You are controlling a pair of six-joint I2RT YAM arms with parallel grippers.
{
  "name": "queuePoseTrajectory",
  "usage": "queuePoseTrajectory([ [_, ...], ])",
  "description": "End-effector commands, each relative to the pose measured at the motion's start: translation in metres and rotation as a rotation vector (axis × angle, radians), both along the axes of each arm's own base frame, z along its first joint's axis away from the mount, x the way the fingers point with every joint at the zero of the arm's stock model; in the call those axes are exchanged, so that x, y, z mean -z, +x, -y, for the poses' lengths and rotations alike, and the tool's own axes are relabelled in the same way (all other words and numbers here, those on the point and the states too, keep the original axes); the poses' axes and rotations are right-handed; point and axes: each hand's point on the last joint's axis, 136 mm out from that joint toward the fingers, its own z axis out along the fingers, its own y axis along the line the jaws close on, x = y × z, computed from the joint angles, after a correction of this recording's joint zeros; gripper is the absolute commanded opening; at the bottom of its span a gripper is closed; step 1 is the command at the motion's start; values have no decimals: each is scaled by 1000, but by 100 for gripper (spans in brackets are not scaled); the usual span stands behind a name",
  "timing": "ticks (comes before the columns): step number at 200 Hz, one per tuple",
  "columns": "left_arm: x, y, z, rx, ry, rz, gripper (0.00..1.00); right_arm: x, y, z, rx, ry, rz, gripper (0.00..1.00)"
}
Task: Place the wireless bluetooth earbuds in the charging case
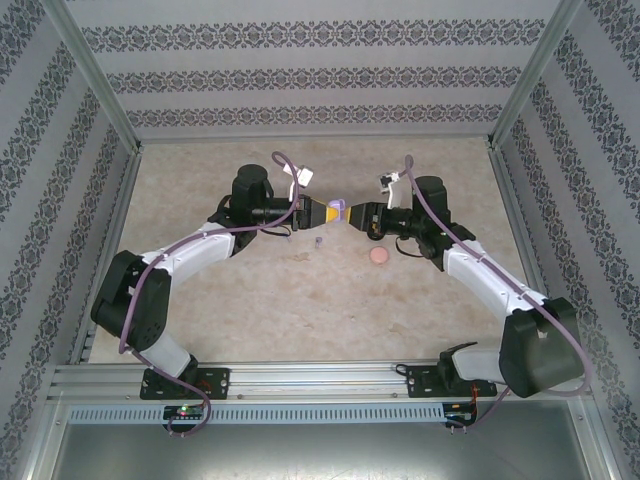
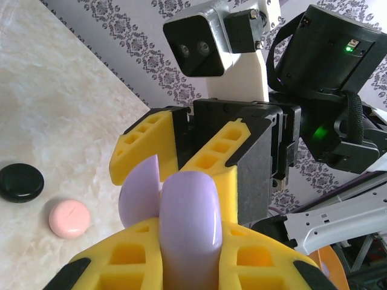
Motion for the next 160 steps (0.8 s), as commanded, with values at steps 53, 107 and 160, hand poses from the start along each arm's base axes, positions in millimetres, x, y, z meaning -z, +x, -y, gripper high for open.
queuePoseTrajectory([
  [53,-47,-11,0,50,-75,162,0,-27,-21,6,-37,68,18,50],
  [107,-47,-11,0,51,-74,161,0,-36,-27,-12,-81,71,38,46],
  [160,-48,-11,0,50,-76,160,0,-33,-23,-17,-70,54,36,44],
])
